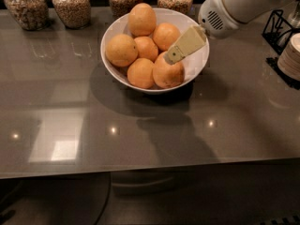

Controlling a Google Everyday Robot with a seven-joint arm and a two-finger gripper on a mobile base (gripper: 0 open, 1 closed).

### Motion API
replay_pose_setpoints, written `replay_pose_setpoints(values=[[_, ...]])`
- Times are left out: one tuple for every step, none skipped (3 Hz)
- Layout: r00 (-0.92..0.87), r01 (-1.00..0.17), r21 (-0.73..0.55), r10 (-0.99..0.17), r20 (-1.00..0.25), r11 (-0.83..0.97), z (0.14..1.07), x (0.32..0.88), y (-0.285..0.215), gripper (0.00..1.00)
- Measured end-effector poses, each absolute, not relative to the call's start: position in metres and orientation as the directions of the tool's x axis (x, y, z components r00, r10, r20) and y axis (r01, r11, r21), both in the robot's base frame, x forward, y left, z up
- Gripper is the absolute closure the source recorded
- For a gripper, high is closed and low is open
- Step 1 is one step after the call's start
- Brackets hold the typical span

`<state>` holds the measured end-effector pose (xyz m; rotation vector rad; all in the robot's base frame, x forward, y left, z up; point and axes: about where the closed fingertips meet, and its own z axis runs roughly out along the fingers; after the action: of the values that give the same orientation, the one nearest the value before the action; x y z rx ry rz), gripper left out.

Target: Pick orange from white bowl

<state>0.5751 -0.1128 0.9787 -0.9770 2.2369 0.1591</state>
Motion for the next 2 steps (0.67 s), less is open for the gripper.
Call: replay_pose_setpoints(values=[[-0.516, -0.675, -0.081, -0.548, -0.659, 0.734, 0.965, 0.59, -0.097, 0.29], [-0.532, -0.681, -0.025, -0.518, -0.67, 0.732, 0.953, 0.601, -0.078, 0.36]])
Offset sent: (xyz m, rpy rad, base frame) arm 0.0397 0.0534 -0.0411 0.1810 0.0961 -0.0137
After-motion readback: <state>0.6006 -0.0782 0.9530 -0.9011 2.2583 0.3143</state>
